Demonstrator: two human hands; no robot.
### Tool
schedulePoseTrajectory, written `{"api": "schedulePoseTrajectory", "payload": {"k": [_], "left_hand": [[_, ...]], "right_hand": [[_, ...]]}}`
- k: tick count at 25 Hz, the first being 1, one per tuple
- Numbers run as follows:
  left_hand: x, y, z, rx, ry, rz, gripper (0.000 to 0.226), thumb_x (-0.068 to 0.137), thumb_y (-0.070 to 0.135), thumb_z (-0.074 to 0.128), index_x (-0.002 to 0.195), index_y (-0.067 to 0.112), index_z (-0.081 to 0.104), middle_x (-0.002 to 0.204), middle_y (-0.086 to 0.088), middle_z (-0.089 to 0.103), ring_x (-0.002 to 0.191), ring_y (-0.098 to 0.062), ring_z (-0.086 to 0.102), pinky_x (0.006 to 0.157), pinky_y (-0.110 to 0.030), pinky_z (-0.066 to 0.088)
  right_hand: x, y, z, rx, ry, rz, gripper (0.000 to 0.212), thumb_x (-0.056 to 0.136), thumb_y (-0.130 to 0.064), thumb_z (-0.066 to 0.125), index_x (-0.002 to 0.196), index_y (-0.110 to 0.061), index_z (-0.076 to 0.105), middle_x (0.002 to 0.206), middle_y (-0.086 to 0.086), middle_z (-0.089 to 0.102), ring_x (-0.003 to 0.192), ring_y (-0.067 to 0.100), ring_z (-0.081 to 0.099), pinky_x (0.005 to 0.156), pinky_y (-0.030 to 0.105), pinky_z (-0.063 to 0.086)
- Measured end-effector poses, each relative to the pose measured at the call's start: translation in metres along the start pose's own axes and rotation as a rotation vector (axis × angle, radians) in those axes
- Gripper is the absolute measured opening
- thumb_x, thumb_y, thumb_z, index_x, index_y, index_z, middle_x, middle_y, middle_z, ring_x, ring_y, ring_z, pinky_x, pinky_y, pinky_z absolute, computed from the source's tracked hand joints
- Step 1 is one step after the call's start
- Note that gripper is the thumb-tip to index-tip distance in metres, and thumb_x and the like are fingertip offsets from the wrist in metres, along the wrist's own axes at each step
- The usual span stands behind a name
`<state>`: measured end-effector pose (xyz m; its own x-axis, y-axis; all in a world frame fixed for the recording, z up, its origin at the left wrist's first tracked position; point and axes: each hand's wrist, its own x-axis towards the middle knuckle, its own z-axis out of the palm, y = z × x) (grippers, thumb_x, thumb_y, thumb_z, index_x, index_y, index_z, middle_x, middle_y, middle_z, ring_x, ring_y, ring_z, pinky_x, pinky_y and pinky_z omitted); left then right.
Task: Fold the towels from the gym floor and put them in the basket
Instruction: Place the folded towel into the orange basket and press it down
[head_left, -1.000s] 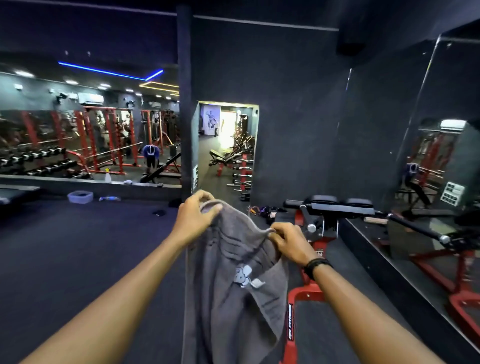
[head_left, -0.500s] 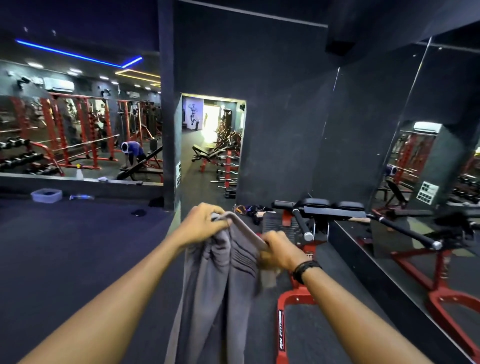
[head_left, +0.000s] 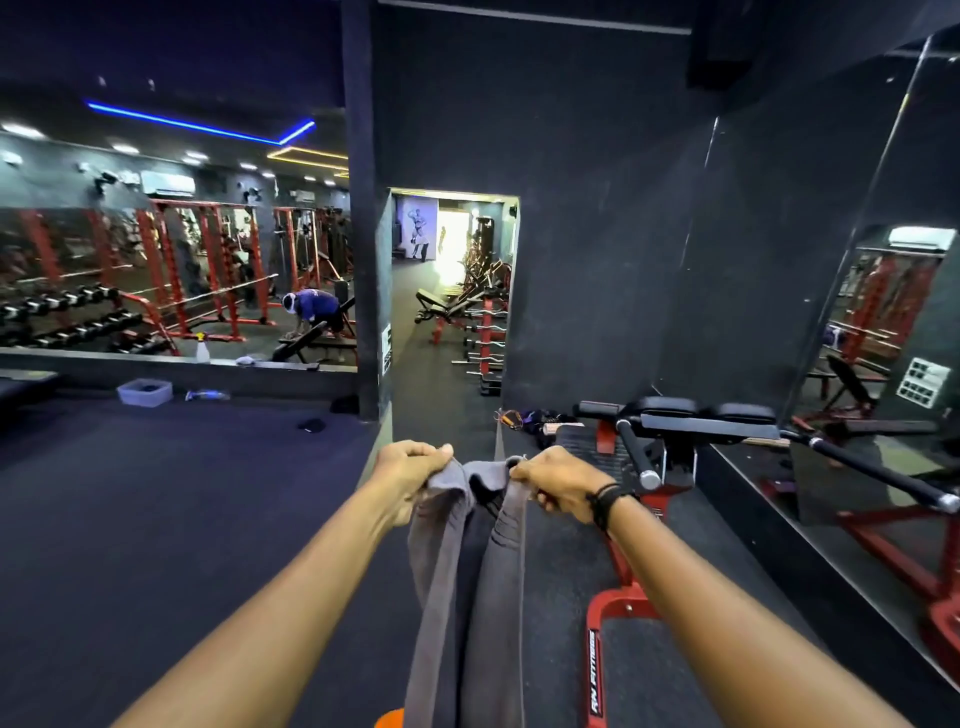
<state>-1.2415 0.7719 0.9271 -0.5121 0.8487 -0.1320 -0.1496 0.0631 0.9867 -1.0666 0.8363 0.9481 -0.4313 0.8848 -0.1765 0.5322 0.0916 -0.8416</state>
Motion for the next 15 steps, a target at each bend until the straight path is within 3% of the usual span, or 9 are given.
{"api": "schedulePoseTrajectory", "payload": {"k": [2,4,5,11,15], "left_hand": [[0.000,-0.009,0.006,0.122,0.052,0.044,0.030,0.087,0.017,0.068,0.059,0.012,0.060,0.063,-0.008,0.061,0.054,-0.017,0.060,0.051,-0.030,0.057],[-0.001,-0.017,0.011,0.302,0.094,0.110,0.027,0.081,0.028,0.072,0.057,0.017,0.069,0.068,-0.009,0.068,0.069,-0.026,0.066,0.067,-0.045,0.059],[-0.005,-0.018,0.015,0.365,0.096,0.135,0.025,0.080,0.029,0.073,0.058,0.018,0.070,0.069,-0.008,0.069,0.069,-0.026,0.066,0.068,-0.046,0.058],[-0.024,-0.011,0.029,0.595,0.100,0.307,0.011,0.080,0.027,0.071,0.070,0.022,0.068,0.068,-0.001,0.069,0.073,-0.018,0.067,0.067,-0.031,0.056],[-0.038,-0.010,0.024,0.653,-0.121,0.350,0.019,0.071,0.036,0.081,0.080,0.022,0.073,0.064,0.005,0.072,0.061,0.000,0.062,0.060,-0.020,0.050]], "right_hand": [[0.002,-0.006,0.004,0.122,-0.096,0.104,0.029,0.091,-0.013,0.049,0.062,-0.012,0.047,0.044,0.003,0.049,0.038,0.011,0.036,0.035,0.014,0.027],[0.003,-0.013,0.009,0.158,-0.184,0.172,0.025,0.091,-0.014,0.047,0.067,-0.011,0.052,0.044,0.003,0.055,0.035,0.010,0.038,0.037,0.012,0.032],[0.003,-0.016,0.011,0.149,-0.205,0.182,0.025,0.092,-0.014,0.046,0.069,-0.010,0.053,0.045,0.003,0.057,0.034,0.009,0.038,0.037,0.012,0.033],[0.006,-0.014,0.017,0.144,-0.239,0.201,0.028,0.094,-0.013,0.044,0.070,-0.005,0.055,0.050,0.007,0.063,0.035,0.009,0.043,0.037,0.014,0.037],[0.009,-0.009,0.012,0.241,-0.290,0.225,0.023,0.094,-0.010,0.044,0.076,-0.005,0.057,0.056,0.007,0.063,0.039,0.010,0.050,0.041,0.017,0.044]]}}
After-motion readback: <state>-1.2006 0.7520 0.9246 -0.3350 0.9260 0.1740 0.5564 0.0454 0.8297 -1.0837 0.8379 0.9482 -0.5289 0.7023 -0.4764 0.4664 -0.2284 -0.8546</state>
